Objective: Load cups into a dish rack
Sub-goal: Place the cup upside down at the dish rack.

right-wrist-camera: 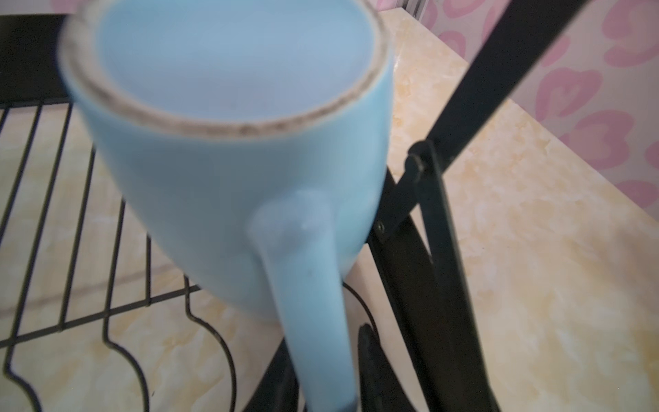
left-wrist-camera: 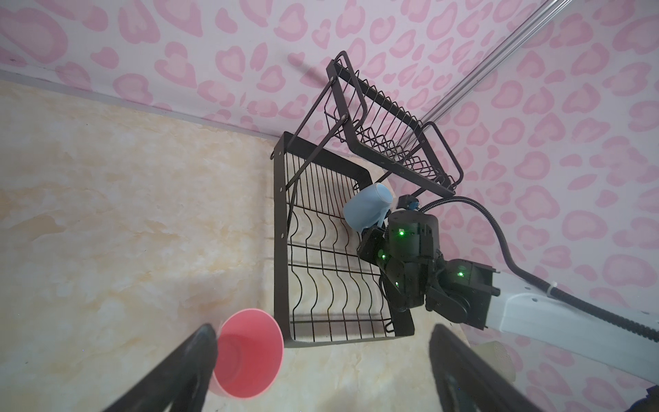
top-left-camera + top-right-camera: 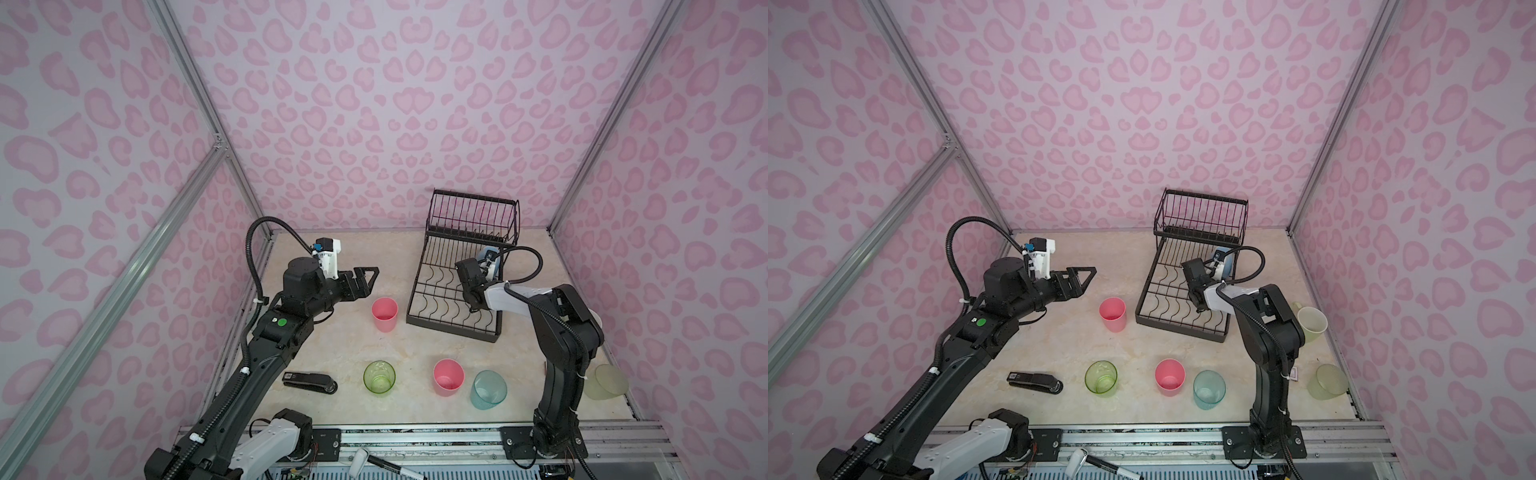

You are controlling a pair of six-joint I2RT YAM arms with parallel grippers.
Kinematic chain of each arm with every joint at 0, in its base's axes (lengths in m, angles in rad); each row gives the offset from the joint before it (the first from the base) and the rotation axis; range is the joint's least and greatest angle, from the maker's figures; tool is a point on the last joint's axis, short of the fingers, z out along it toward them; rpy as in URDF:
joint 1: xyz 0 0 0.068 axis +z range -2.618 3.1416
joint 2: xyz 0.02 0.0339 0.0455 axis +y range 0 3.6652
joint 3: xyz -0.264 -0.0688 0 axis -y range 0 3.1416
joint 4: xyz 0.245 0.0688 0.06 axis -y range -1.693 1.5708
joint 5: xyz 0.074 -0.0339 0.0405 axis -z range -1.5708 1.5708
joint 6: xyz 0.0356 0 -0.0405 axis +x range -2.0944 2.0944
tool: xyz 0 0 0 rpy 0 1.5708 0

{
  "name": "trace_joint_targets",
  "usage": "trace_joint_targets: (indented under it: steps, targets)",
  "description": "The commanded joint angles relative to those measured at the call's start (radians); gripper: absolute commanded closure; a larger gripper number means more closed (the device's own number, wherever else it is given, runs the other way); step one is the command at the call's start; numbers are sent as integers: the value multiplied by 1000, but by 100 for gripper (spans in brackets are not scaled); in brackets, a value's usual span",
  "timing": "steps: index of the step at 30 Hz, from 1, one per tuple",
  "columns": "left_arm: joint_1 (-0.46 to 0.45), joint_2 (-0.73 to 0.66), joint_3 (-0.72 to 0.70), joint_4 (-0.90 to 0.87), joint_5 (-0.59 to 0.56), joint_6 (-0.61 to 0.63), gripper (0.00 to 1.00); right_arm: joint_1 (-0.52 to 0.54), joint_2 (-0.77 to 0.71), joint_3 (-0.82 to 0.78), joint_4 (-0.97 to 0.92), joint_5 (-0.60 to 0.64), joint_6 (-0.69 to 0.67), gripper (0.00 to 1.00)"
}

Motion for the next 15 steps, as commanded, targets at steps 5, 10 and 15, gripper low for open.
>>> trace_joint_targets:
  steps: [5,10,15]
  targets:
    - [0,-12,-10,5,-9,9,5,-2,-21,-36,3,-16,-19,59]
    - [0,-13,-16,-13,-19,4,4,21,-78,-79,37,5,-54,44]
    - [0,-17,-29,-57,-50,8,4,57,-139,-131,65,32,-72,32]
